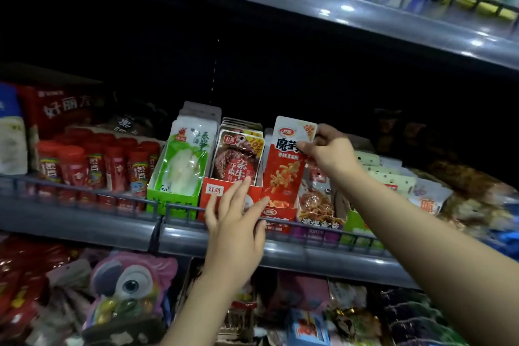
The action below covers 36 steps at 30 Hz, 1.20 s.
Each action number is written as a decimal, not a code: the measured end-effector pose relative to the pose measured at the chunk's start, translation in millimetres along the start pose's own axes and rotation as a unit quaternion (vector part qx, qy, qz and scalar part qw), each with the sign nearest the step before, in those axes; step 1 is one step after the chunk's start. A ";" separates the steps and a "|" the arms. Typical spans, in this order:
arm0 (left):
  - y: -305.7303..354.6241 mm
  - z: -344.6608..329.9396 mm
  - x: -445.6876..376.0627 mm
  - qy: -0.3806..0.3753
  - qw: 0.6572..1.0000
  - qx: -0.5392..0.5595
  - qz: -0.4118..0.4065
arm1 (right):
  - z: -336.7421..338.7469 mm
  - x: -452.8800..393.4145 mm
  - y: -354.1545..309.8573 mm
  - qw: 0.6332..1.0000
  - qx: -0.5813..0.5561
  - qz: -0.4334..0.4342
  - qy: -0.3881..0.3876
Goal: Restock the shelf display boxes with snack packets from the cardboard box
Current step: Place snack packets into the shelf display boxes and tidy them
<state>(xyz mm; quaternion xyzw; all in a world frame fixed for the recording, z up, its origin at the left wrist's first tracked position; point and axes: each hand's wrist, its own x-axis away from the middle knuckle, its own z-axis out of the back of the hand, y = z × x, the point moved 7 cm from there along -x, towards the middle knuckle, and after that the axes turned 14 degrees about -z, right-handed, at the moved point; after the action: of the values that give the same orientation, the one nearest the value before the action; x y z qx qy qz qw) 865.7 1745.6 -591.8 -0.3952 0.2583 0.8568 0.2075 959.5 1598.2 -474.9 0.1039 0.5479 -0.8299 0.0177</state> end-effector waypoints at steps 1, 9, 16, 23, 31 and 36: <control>0.1 -1.0 0.6 -0.006 1.000 -0.006 -0.004 | -2.7 -2.7 2.2 1.000 0.011 -0.001 -0.002; 0.5 -7.2 2.5 -0.032 0.999 -0.030 -0.010 | -13.0 -7.7 41.7 0.987 0.150 -0.050 0.009; 0.3 -9.3 6.6 -0.048 0.997 -0.054 -0.015 | -18.6 3.9 57.0 0.988 0.143 -0.057 0.021; 9.3 -2.4 13.3 -0.077 0.996 -0.035 -0.021 | -6.8 34.7 61.8 0.995 0.028 -0.076 0.054; 32.8 -3.9 60.5 -0.074 0.990 0.086 0.084 | 3.5 132.5 107.1 0.992 -0.099 -0.068 0.037; 46.7 -25.1 106.6 -0.123 0.975 0.135 0.125 | -19.2 177.7 179.8 0.981 -0.134 -0.136 -0.024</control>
<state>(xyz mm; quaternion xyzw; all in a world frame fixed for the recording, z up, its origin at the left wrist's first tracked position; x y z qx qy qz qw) 789.7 1710.0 -676.4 -0.2196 0.3916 0.8752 0.1801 814.4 1559.0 -679.2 0.0053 0.6629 -0.7456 -0.0684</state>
